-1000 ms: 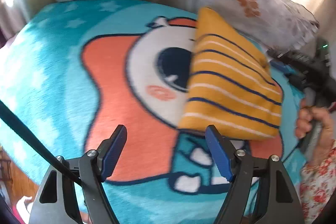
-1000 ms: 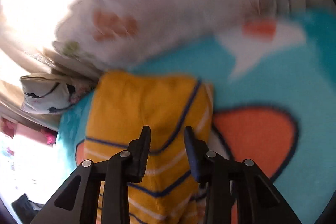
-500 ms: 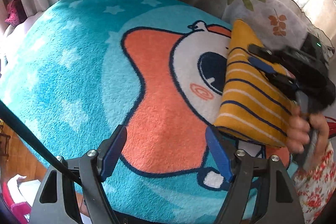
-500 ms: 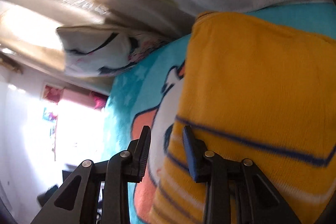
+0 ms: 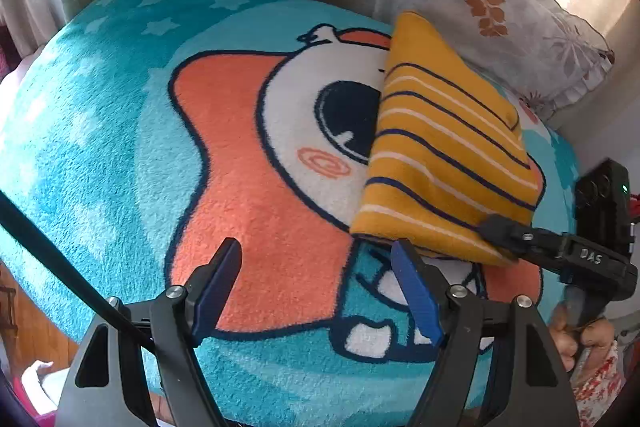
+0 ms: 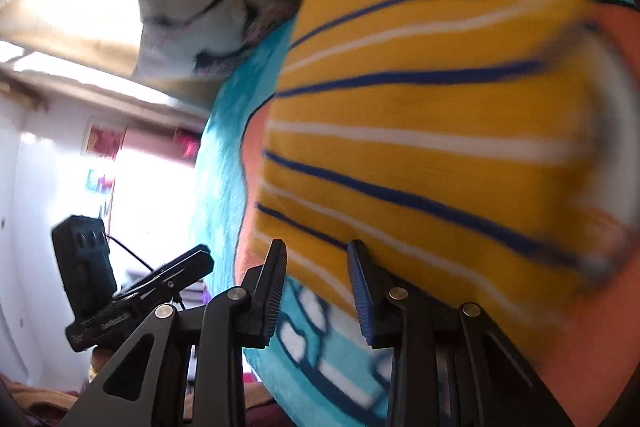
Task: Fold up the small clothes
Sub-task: 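Grasp the folded sweater edge with the right gripper and fold it over again, then open the right gripper and withdraw it from the folded sweater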
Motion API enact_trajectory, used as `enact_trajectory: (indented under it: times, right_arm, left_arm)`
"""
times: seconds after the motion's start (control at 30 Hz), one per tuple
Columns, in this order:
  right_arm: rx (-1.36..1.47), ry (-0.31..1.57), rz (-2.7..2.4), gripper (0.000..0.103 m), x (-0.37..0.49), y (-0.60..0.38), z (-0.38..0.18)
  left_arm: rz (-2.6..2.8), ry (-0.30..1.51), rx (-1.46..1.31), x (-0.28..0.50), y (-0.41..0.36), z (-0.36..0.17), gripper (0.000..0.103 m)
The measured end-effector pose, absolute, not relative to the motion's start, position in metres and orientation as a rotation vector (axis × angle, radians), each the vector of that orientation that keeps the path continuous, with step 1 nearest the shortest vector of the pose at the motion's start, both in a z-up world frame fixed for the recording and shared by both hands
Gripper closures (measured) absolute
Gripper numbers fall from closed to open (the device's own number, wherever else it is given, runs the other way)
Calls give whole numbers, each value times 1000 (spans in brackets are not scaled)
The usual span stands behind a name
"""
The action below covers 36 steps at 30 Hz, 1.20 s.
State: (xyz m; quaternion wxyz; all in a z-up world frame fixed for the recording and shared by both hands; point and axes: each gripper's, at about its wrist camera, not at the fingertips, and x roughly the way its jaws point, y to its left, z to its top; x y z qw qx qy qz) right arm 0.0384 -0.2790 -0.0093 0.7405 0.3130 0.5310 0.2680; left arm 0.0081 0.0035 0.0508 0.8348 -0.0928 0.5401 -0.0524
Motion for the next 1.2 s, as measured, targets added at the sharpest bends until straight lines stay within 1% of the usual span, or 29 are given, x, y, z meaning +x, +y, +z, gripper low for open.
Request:
enact_trajectory:
  times: [0.03, 0.13, 0.23, 0.37, 0.47, 0.5, 0.53, 0.57, 0.6, 0.63, 0.7, 0.77, 0.83, 0.97, 1.03, 1.2]
  right_arm:
    - [688, 1160, 542, 66, 33, -292, -9]
    - [742, 1114, 455, 66, 16, -332, -1]
    - [720, 1026, 390, 59, 7, -347, 23]
    - [731, 934, 422, 59, 20, -333, 46]
    - [668, 950, 418, 59, 41, -308, 41]
    - [649, 982, 392, 59, 49, -305, 30]
    - [641, 1011, 370, 60, 55, -305, 20]
    - [639, 1028, 350, 67, 59, -306, 12]
    - [648, 1024, 344, 70, 58, -310, 13]
    - [655, 1024, 339, 71, 56, -313, 16]
    - [637, 1017, 304, 71, 49, -316, 28]
    - [573, 996, 278, 58, 44, -310, 43]
    - [479, 967, 261, 53, 39, -299, 57]
    - [371, 948, 269, 53, 30, -267, 62]
    - [260, 951, 256, 53, 22, -240, 60]
    - [70, 1017, 221, 53, 2, -193, 43]
  left_arm:
    - [-115, 1144, -193, 8, 2, 51, 27]
    - [-125, 1144, -182, 6, -2, 51, 27]
    - [-135, 1151, -174, 6, -7, 49, 27]
    - [-170, 1156, -161, 5, -22, 49, 27]
    - [-196, 1143, -126, 2, -34, 52, 27]
    - [-201, 1139, -116, 0, -37, 53, 27]
    - [-204, 1136, -109, -2, -38, 54, 27]
    - [-204, 1134, -101, -4, -38, 55, 27]
    - [-199, 1131, -98, -7, -37, 56, 27]
    - [-189, 1125, -94, -10, -33, 57, 27]
    - [-161, 1120, -90, -14, -24, 57, 27]
    - [-130, 1125, -104, -16, -13, 54, 27]
    - [-107, 1143, -130, -17, -2, 49, 27]
    - [-96, 1156, -142, -18, 12, 47, 27]
    - [-86, 1138, -123, -15, 18, 48, 27]
    - [-50, 1137, -76, -2, 45, 36, 27]
